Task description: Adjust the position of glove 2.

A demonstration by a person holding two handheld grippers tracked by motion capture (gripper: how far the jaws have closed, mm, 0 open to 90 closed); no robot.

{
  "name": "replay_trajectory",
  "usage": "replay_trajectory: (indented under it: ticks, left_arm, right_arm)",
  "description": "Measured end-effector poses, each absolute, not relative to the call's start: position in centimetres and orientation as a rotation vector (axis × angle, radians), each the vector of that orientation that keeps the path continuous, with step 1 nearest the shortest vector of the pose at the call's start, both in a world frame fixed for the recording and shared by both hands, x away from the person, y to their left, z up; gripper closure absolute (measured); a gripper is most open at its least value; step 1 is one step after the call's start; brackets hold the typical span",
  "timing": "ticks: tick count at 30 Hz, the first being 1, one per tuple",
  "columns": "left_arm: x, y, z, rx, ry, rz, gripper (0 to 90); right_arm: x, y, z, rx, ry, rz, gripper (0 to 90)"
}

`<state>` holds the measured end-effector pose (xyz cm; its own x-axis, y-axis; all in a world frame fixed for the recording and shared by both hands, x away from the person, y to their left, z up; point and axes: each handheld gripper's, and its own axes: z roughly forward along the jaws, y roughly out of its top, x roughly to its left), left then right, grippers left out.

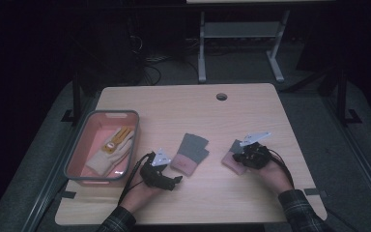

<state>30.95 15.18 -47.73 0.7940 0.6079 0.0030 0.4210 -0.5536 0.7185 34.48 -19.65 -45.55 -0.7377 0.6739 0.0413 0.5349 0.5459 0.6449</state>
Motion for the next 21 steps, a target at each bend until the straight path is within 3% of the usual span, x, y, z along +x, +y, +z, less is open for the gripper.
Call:
replay_trajectory:
  ticks: [21]
  left_arm:
    - [31.0, 15.2, -47.7, 2.242, 0.759, 0.323, 12.3]
  right_arm:
    - [31.4, -12.6, -45.3, 0.784, 2.712, 1.012, 90.0]
